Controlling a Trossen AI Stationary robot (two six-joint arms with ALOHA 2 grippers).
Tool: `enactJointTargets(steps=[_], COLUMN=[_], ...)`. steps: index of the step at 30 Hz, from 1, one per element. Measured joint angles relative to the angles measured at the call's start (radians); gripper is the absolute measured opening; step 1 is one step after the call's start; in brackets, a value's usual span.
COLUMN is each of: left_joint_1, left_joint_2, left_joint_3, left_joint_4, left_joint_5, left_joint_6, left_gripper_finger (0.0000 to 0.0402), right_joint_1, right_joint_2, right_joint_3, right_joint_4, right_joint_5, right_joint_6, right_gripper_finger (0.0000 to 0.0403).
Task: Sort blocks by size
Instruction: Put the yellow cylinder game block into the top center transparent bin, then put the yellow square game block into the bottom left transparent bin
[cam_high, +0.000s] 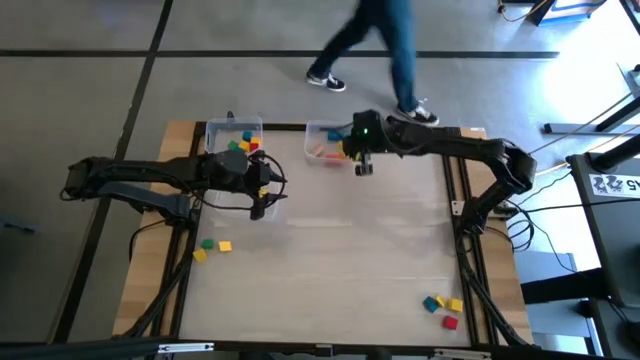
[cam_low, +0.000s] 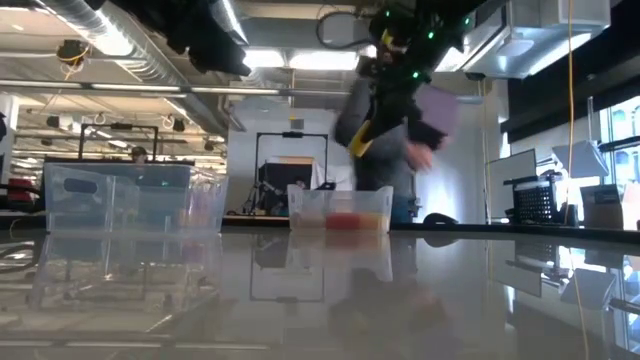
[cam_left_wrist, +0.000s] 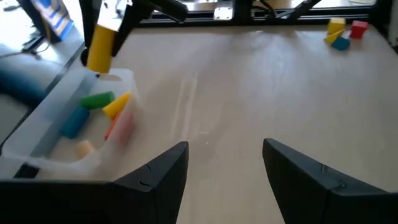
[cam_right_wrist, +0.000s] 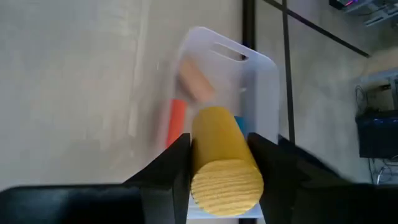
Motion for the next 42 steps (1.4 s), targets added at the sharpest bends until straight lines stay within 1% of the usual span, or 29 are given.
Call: enactJointTargets(steps=[4, 9, 12, 16, 21, 28, 31, 33, 36, 38, 42], left_joint_1=[0.0, 0.001, 0.001, 0.001, 0.001, 0.001, 0.001, 0.001, 0.001, 0.001, 0.001], left_joint_2=[0.0, 0.0, 0.0, 0.0, 0.0, 0.0, 0.0, 0.0, 0.0, 0.0, 0.001], left_joint_3=[-0.001, -0.001, -0.001, -0.001, -0.001, -0.001, -0.001, -0.001, -0.001, -0.001, -0.001], left_joint_4=[-0.02, -0.013, -0.002, -0.003, 0.0, 0.0, 0.0, 0.0, 0.002, 0.004, 0.001], left_joint_5=[-0.044, -0.055, -0.058, -0.058, -0.069, -0.073, -0.073, -0.073, -0.073, -0.073, -0.073], left_joint_6=[-0.018, -0.036, -0.041, -0.043, -0.04, -0.031, -0.031, -0.03, -0.027, -0.01, -0.006], left_gripper_finger=[0.0205, 0.0205, 0.0205, 0.0205, 0.0205, 0.0205, 0.0205, 0.0205, 0.0205, 0.0205, 0.0205], right_joint_1=[-0.066, -0.124, -0.141, -0.141, -0.14, -0.14, -0.128, -0.104, -0.039, 0.012, 0.125], right_joint_2=[0.064, 0.164, 0.214, 0.261, 0.289, 0.288, 0.255, 0.192, 0.082, 0.018, -0.081], right_joint_3=[0.0, 0.0, 0.0, 0.0, -0.001, 0.0, -0.002, -0.002, 0.001, 0.0, 0.0], right_joint_4=[0.104, 0.219, 0.252, 0.29, 0.287, 0.29, 0.226, 0.172, 0.059, -0.026, -0.13], right_joint_5=[-0.052, -0.084, -0.118, -0.125, -0.12, -0.106, -0.124, -0.135, -0.136, -0.116, -0.101], right_joint_6=[-0.04, -0.049, -0.045, -0.044, -0.043, -0.041, -0.042, -0.04, -0.039, -0.027, 0.003], right_gripper_finger=[0.0137, 0.0137, 0.0137, 0.0143, 0.0172, 0.0228, 0.0242, 0.0244, 0.0239, 0.0234, 0.0229])
